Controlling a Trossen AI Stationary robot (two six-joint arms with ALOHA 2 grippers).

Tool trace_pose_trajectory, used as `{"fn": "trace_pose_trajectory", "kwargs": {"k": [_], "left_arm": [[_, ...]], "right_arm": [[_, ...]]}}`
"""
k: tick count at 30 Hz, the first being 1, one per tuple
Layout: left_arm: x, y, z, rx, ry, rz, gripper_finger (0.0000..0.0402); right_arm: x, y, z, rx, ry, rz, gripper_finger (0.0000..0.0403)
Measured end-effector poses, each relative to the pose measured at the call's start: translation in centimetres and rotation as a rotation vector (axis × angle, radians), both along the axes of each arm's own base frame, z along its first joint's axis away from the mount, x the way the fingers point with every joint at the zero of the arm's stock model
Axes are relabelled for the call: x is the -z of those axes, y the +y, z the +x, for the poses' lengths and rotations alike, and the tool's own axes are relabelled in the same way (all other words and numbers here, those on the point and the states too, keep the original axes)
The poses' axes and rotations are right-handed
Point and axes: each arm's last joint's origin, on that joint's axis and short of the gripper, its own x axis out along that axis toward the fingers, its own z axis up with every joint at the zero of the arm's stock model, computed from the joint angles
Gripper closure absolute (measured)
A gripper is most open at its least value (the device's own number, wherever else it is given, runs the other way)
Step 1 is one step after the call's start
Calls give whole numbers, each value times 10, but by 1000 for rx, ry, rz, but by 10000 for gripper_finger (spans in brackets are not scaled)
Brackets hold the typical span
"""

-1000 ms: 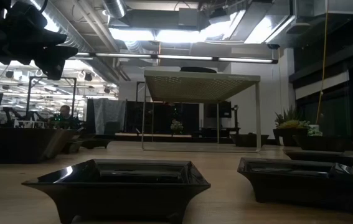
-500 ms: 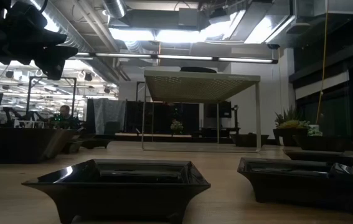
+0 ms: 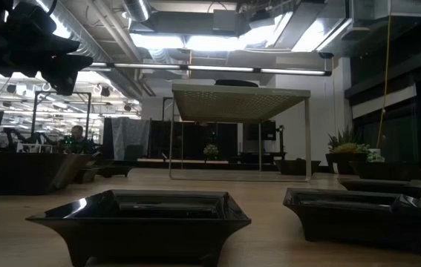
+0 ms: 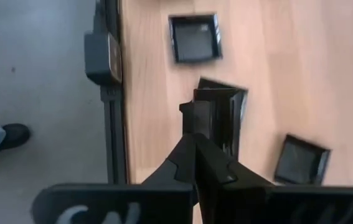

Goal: Pick & Place Mini shaped plates
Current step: Stack the black square plate on top of the black square plate on the shelf

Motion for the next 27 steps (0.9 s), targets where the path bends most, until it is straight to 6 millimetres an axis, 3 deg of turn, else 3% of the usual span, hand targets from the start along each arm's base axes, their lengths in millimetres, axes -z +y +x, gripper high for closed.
{"fn": "trace_pose_trajectory", "kwargs": {"k": [7,13,20,27], "left_arm": [[0,0,0,0,0,0,249],[0,0,0,0,0,0,249],[0,0,0,0,0,0,249],[0,0,0,0,1,0,249]], "right_arm": [[-25,-14,19,-69,-80,-45,402],[-46,-39,44,-164,-147,-111,402],[-77,-86,78,-279,-223,-243,402],[-107,-145,97,-335,-286,-368,402]]}}
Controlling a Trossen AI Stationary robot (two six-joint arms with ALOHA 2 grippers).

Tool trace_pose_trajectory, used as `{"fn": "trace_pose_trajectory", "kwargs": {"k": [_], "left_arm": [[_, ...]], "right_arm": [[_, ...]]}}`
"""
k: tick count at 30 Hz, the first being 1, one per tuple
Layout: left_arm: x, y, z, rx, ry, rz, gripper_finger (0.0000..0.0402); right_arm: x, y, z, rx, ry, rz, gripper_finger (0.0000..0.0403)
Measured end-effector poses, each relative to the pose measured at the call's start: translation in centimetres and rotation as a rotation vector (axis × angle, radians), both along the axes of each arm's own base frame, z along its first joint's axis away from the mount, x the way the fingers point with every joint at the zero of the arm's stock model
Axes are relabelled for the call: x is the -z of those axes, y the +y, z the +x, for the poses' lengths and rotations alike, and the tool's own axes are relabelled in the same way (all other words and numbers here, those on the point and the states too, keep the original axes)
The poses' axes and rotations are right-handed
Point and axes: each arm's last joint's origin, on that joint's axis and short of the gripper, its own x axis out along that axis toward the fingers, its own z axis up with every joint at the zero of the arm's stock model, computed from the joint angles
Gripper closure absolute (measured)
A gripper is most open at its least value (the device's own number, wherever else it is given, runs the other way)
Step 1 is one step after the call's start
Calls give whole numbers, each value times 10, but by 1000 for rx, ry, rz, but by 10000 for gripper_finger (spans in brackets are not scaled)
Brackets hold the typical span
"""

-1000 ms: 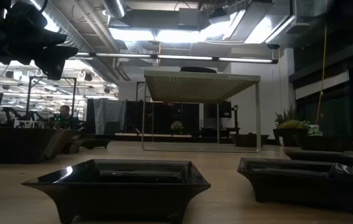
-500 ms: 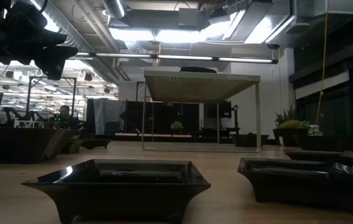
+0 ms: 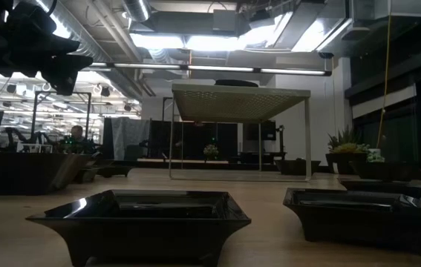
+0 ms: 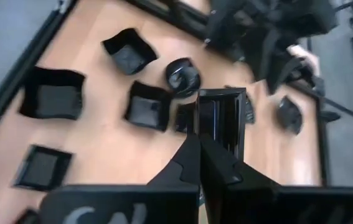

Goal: Pick & Place Mini shaped plates
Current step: Stack the black square plate on top of the black square plate on the shelf

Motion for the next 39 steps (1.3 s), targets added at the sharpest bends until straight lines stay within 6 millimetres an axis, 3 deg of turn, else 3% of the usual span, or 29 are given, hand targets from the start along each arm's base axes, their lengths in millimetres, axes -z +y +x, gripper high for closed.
{"fn": "trace_pose_trajectory", "kwargs": {"k": [13,22,31,39], "left_arm": [[0,0,0,0,-1,0,249],[0,0,0,0,-1,0,249],[0,0,0,1,0,0,249],[0,0,0,1,0,0,249]], "right_arm": [[-22,-90,8,109,-8,-92,403],[-27,-153,-4,245,86,-125,403],[-13,-219,-11,486,168,-97,403],[16,-254,-4,522,210,-28,403]]}}
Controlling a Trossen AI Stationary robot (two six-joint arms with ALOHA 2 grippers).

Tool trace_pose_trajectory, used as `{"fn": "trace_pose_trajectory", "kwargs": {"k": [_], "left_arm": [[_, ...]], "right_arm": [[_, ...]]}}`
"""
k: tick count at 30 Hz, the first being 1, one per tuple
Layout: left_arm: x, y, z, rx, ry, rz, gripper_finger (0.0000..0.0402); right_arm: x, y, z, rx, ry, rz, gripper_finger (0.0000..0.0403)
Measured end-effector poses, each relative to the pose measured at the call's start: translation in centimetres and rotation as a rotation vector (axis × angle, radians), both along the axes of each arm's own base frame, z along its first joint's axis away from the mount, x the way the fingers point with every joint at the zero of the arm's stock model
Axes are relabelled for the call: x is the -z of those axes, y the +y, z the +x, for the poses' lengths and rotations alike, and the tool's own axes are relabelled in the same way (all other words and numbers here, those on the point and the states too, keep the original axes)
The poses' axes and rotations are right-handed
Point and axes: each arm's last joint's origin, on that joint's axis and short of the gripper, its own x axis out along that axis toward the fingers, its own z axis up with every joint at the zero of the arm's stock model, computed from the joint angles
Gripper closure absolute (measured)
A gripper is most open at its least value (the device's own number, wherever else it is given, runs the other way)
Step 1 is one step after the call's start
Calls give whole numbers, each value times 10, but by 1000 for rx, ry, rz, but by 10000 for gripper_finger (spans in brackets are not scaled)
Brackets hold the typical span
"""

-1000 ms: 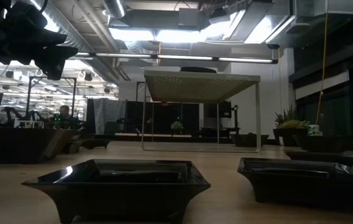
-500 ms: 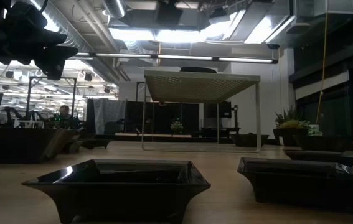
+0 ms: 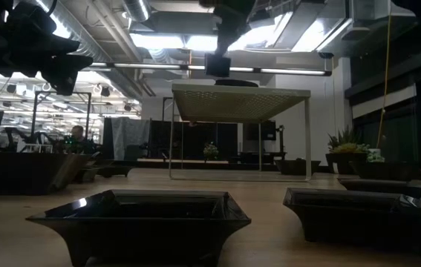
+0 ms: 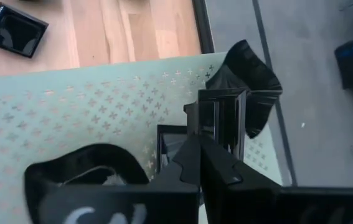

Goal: Pick & Place Mini shaped plates
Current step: Stack the black square plate on top of the black square plate on the shelf

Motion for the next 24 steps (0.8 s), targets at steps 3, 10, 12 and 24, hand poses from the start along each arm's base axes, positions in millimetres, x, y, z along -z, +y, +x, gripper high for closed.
{"fn": "trace_pose_trajectory", "kwargs": {"k": [3,10,12,24], "left_arm": [[0,0,0,0,0,0,249],[0,0,0,0,0,0,249],[0,0,0,-1,0,0,249],[0,0,0,-1,0,0,249]], "right_arm": [[8,-10,1,38,-11,26,403],[33,-21,-1,122,43,74,402],[39,-21,-1,128,57,84,402],[49,-29,0,136,46,131,393]]}}
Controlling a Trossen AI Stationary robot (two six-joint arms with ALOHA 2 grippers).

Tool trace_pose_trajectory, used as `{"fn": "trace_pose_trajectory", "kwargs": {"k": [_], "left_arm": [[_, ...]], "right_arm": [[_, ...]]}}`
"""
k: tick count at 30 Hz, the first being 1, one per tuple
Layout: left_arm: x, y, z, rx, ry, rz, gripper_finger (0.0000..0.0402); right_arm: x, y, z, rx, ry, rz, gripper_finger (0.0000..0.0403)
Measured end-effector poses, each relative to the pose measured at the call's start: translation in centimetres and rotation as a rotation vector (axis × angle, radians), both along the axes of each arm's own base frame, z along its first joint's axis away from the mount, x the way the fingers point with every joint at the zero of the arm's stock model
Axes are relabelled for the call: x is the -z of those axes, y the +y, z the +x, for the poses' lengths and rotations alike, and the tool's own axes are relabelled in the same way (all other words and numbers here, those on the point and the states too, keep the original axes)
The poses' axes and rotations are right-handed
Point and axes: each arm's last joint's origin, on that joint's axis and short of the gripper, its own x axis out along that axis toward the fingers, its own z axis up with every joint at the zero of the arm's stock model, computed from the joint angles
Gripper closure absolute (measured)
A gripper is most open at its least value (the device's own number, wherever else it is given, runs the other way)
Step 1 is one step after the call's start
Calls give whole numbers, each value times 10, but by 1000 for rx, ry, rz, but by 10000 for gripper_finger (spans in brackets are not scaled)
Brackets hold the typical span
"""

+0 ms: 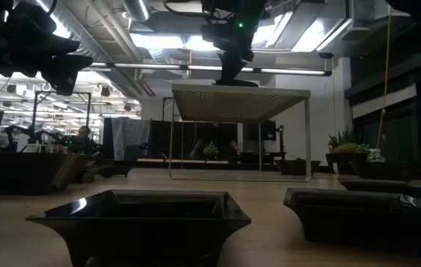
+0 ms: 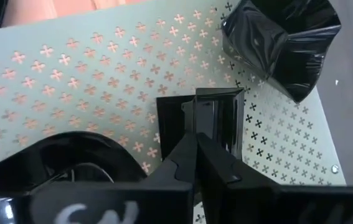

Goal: Pick & Place Mini shaped plates
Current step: Stack the black square plate on top of the black square plate on the shelf

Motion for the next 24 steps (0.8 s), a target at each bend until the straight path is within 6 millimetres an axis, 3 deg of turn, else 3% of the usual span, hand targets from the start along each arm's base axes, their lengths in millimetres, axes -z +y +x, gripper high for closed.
{"fn": "trace_pose_trajectory", "kwargs": {"k": [12,24], "left_arm": [[0,0,0,0,0,0,249],[0,0,0,0,0,0,249]], "right_arm": [[1,0,-1,-4,21,3,379],[2,1,-3,-2,39,9,270]]}}
